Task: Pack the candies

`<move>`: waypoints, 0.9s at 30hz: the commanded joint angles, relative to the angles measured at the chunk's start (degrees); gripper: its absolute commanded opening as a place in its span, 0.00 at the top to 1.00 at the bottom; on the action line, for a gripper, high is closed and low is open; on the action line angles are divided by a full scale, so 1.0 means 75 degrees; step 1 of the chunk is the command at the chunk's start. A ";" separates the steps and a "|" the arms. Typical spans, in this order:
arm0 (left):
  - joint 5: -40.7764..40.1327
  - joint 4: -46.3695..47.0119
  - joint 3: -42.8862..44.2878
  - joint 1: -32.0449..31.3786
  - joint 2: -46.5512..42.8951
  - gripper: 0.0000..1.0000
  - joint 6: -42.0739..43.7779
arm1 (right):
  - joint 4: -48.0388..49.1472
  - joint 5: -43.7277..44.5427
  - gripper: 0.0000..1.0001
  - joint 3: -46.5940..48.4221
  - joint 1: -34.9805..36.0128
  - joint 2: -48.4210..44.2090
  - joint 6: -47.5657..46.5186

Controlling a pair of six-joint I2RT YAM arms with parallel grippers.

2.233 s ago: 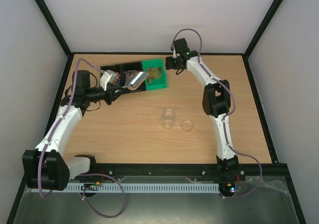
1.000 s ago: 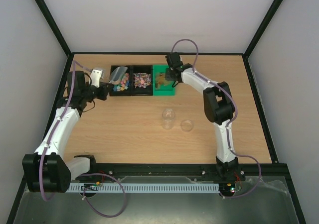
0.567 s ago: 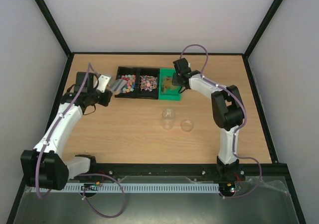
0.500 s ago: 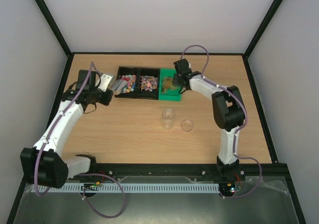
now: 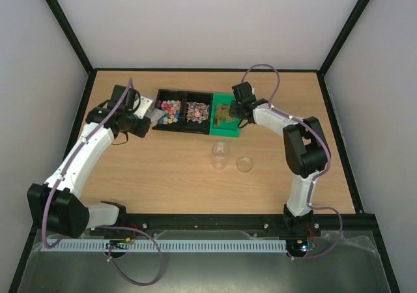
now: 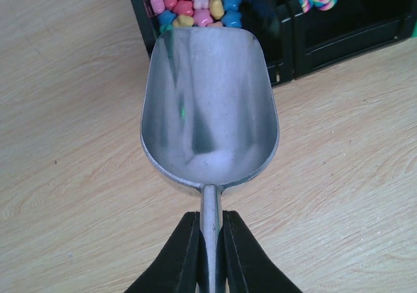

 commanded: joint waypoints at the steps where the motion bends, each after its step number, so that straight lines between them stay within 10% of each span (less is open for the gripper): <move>1: -0.0386 -0.0688 0.0365 -0.0213 0.0270 0.98 -0.0098 | -0.0102 -0.0049 0.99 -0.0422 -0.0026 -0.0624 0.0106; 27: -0.2117 -0.2231 0.3106 -0.1571 0.3930 0.98 -0.0297 | 0.0463 0.0036 0.99 -0.1436 -0.0014 -0.1471 0.0527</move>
